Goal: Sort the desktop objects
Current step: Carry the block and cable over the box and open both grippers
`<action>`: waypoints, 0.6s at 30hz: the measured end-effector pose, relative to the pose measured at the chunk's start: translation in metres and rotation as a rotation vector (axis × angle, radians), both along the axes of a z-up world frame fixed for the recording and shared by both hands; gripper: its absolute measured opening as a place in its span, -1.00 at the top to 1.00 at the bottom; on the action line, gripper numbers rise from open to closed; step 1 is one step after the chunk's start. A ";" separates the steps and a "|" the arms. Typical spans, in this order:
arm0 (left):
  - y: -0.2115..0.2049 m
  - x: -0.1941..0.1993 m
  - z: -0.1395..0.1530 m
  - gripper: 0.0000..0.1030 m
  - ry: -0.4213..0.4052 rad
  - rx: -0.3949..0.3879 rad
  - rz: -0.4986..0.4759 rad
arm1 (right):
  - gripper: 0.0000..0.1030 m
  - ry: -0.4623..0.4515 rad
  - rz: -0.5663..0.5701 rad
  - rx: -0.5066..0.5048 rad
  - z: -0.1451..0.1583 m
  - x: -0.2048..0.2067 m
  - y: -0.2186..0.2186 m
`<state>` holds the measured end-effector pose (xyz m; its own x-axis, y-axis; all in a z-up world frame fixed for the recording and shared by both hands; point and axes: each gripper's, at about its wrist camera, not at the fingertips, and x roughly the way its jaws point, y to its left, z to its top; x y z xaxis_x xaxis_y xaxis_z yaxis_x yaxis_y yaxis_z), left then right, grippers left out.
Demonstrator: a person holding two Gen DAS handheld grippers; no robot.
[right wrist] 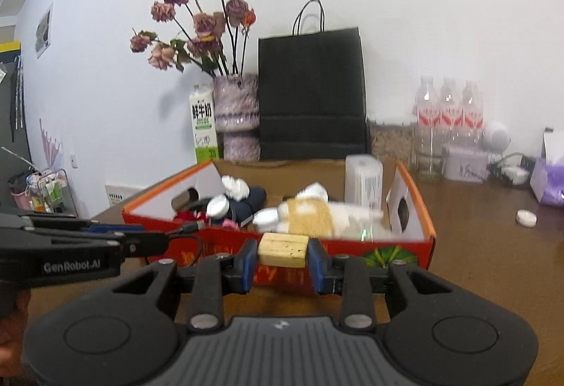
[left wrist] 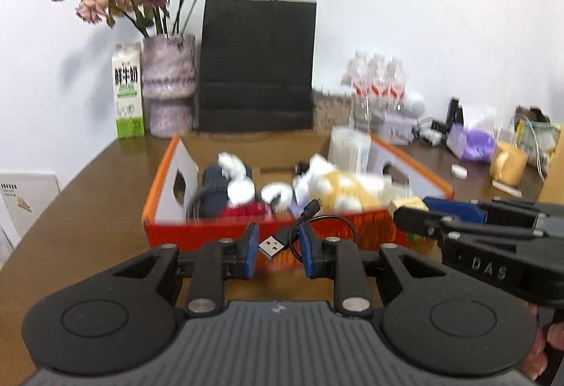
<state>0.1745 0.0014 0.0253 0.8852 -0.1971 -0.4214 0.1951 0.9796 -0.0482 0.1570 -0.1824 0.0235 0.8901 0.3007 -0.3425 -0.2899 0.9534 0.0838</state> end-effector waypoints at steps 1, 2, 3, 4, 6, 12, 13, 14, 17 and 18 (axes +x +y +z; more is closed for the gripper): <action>0.000 0.003 0.004 0.51 -0.011 -0.006 0.002 | 0.42 -0.007 -0.002 0.002 0.004 0.003 0.001; 0.000 0.007 0.008 0.52 -0.023 -0.012 0.008 | 0.42 -0.014 -0.004 0.003 0.007 0.006 0.002; 0.000 0.010 0.011 0.52 -0.033 -0.017 0.012 | 0.42 -0.020 -0.008 0.002 0.011 0.011 0.002; 0.000 0.014 0.014 0.52 -0.042 -0.023 0.016 | 0.42 -0.026 -0.012 0.001 0.014 0.015 0.003; 0.000 0.023 0.019 0.51 -0.057 -0.032 0.030 | 0.42 -0.034 -0.021 -0.001 0.020 0.026 0.004; -0.006 0.064 0.021 0.51 -0.070 -0.058 0.064 | 0.42 -0.046 -0.066 -0.021 0.031 0.066 0.005; -0.007 0.073 0.019 0.51 -0.067 -0.058 0.076 | 0.42 -0.047 -0.074 -0.023 0.031 0.074 0.004; -0.009 0.081 0.018 0.51 -0.064 -0.057 0.091 | 0.42 -0.051 -0.084 -0.024 0.031 0.082 0.003; -0.009 0.103 0.006 0.51 -0.046 -0.063 0.137 | 0.42 -0.047 -0.104 0.003 0.021 0.100 -0.004; -0.009 0.107 0.000 0.51 -0.033 -0.053 0.139 | 0.42 -0.032 -0.103 0.009 0.015 0.105 -0.007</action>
<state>0.2819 -0.0079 0.0252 0.9187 -0.0934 -0.3838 0.0605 0.9935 -0.0968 0.2619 -0.1893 0.0384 0.9269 0.2098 -0.3112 -0.1927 0.9776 0.0851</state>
